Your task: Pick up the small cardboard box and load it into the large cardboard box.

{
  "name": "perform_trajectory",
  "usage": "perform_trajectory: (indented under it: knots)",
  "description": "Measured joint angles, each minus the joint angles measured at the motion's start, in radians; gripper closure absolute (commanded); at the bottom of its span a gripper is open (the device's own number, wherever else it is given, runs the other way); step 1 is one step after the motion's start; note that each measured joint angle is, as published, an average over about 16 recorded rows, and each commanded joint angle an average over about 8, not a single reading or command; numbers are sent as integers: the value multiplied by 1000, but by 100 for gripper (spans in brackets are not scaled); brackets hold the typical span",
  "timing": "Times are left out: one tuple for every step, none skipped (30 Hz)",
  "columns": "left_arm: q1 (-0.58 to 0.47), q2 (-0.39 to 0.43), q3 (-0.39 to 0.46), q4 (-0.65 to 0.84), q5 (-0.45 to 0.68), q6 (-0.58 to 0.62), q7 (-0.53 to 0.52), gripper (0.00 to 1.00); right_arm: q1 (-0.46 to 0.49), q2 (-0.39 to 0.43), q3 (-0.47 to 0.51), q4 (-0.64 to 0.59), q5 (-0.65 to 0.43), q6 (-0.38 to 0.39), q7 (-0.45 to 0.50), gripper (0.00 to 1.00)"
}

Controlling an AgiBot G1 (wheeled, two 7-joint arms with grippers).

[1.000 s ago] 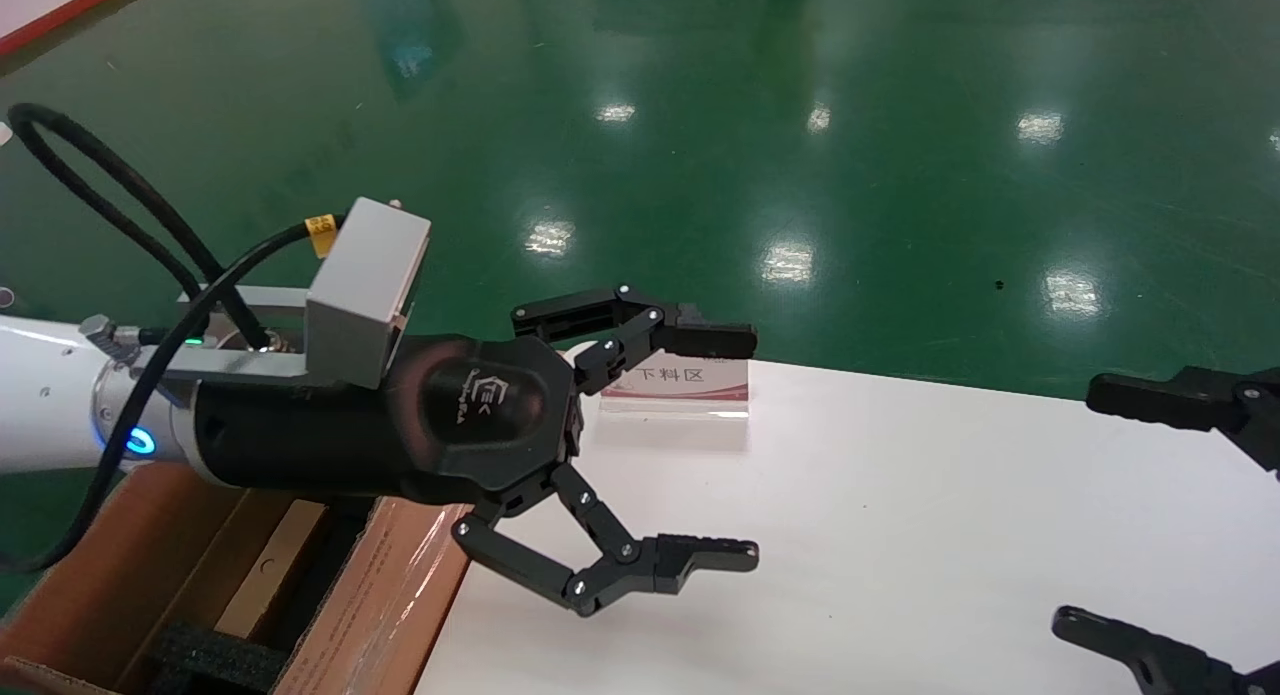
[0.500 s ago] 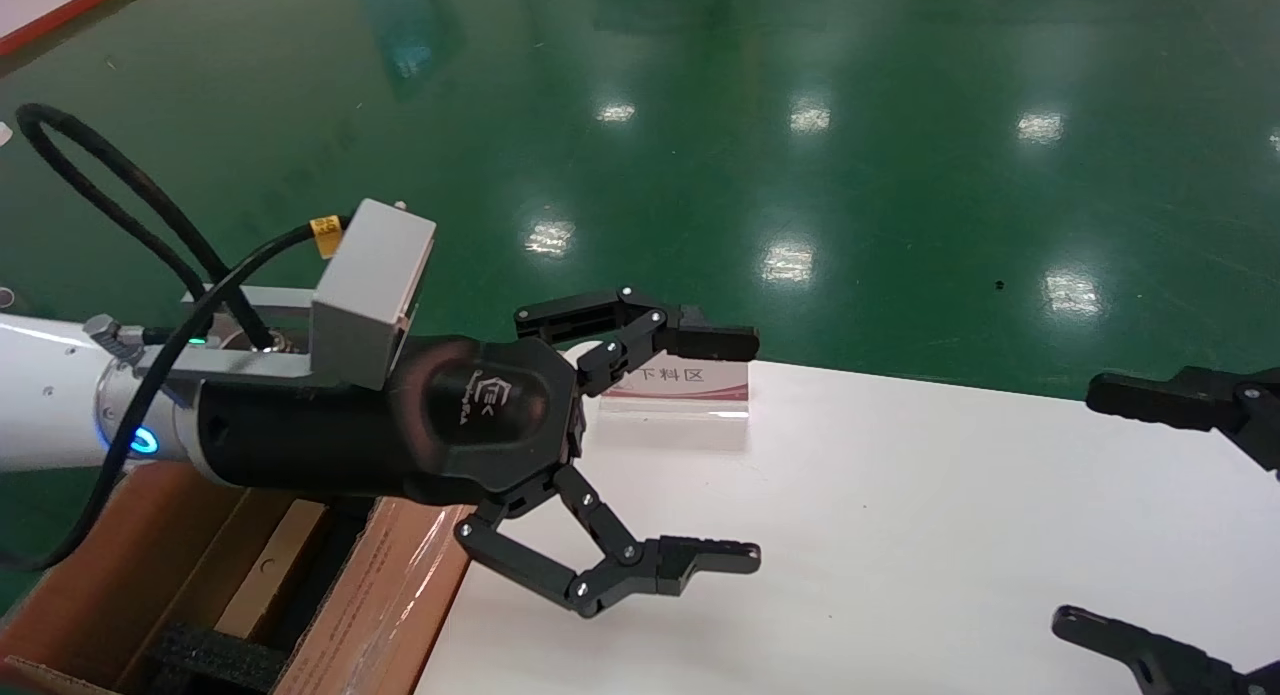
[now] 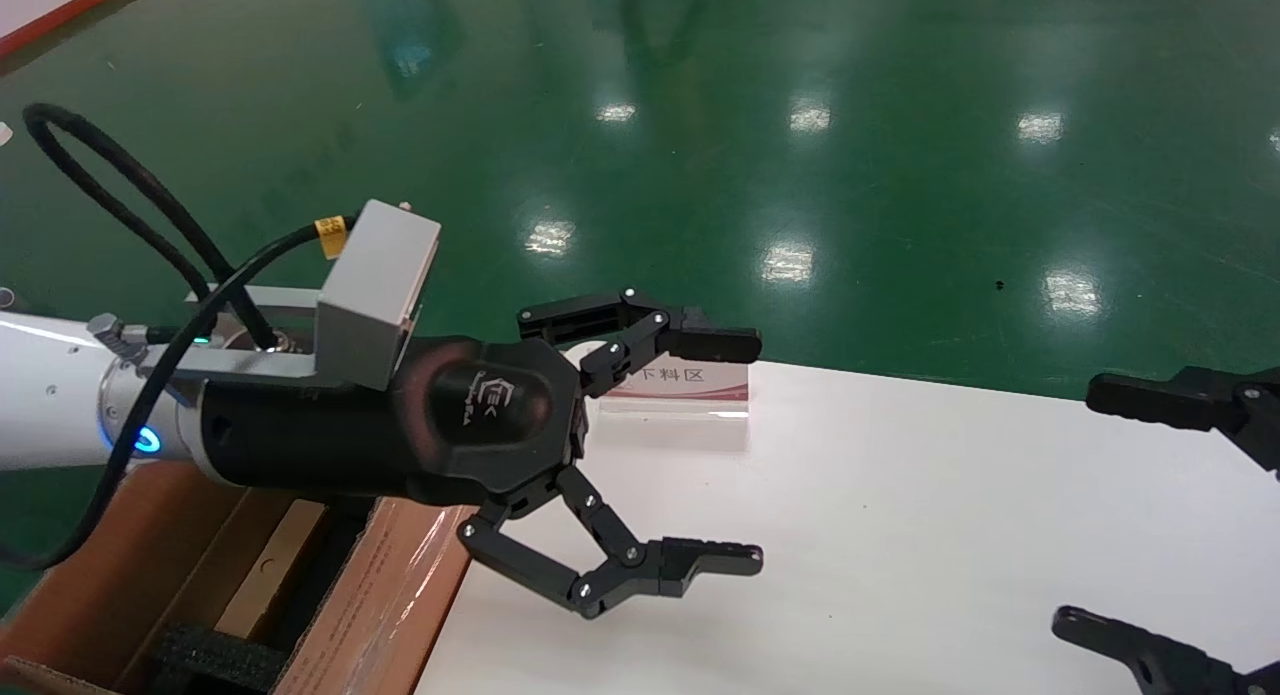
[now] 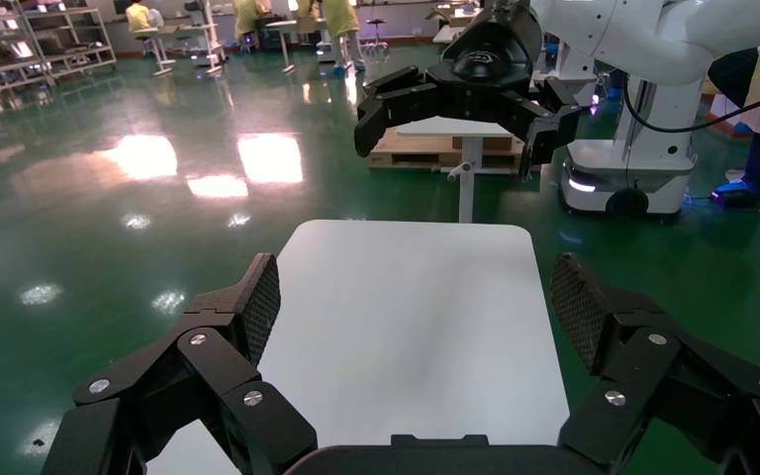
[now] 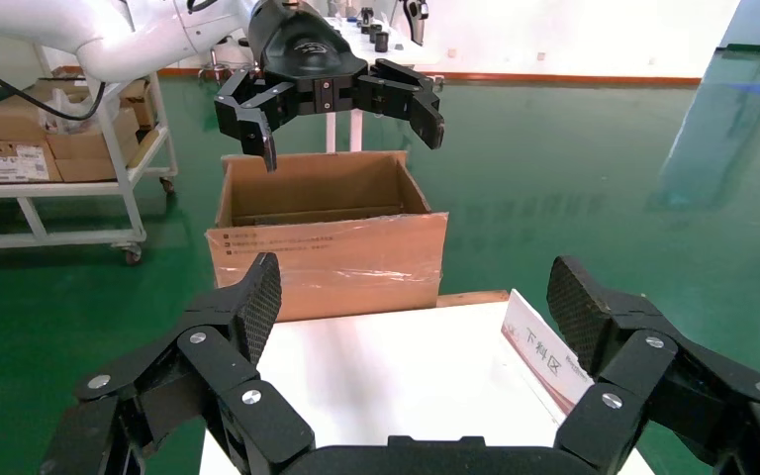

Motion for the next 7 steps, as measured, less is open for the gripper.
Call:
perform_trajectory:
  knots:
    - [0,0,0,0,0,0,0,0,0,0,0,0,0,0,0,0]
    - [0,0,1,0,0,0,0,0,0,0,0,0,0,0,0,0]
    - [-1,0,1,0,0,0,0,0,0,0,0,0,0,0,0,0]
    - [-1,0,1,0,0,0,0,0,0,0,0,0,0,0,0,0]
    - [-1,0,1,0,0,0,0,0,0,0,0,0,0,0,0,0]
    - [-1,0,2,0,0,0,0,0,0,0,0,0,0,0,0,0]
    - [-1,0,2,0,0,0,0,0,0,0,0,0,0,0,0,0]
